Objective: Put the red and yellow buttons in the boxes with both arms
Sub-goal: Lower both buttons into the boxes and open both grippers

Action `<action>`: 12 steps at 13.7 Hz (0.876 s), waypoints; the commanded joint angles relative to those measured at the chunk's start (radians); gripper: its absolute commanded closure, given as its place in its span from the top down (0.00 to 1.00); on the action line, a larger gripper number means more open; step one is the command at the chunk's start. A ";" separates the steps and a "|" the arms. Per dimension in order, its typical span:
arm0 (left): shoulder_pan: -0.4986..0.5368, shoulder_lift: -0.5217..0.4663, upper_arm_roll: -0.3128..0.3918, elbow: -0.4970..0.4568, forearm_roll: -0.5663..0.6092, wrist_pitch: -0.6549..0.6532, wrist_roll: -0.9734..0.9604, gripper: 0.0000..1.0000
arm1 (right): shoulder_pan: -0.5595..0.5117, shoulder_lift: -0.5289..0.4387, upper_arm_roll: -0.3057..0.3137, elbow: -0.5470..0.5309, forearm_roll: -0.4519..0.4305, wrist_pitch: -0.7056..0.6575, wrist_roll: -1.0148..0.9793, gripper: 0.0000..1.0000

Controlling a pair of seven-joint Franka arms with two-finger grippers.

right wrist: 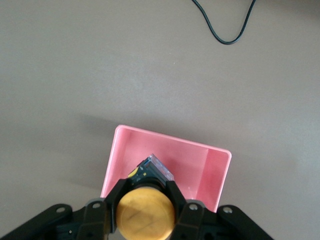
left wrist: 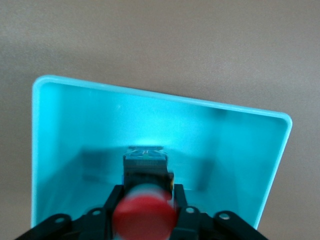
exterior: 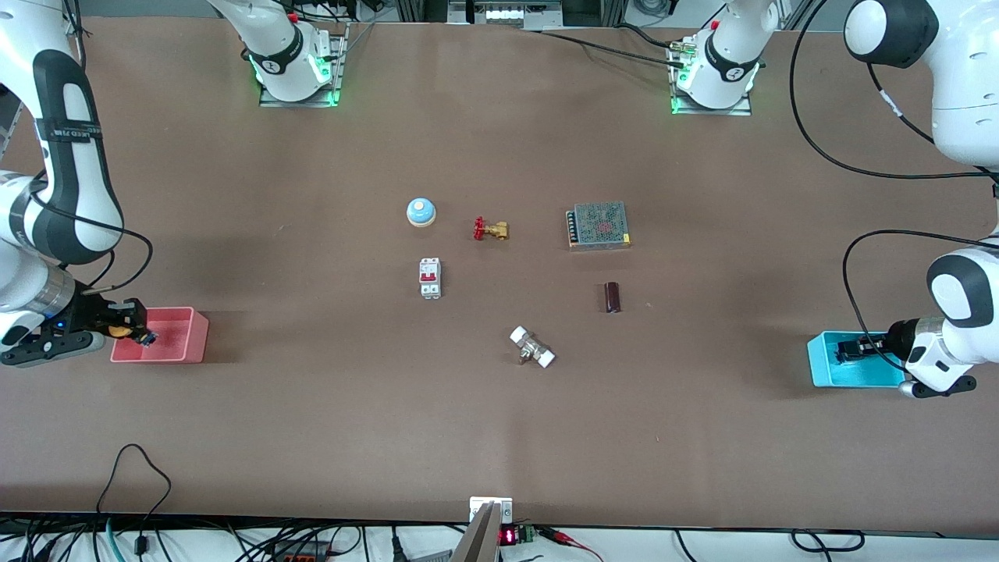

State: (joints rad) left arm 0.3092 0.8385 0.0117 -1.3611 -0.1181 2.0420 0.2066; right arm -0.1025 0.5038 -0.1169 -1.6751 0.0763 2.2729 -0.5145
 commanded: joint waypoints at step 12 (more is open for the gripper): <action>-0.226 -0.496 0.004 -0.182 0.003 -0.069 0.001 1.00 | -0.036 0.114 0.019 -0.001 0.030 0.065 -0.030 0.34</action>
State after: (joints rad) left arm 0.1247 0.4578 -0.0052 -1.4308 -0.1176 1.9824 0.2082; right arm -0.1208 0.6144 -0.1141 -1.6762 0.0816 2.3234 -0.5172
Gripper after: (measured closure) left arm 0.000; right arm 0.617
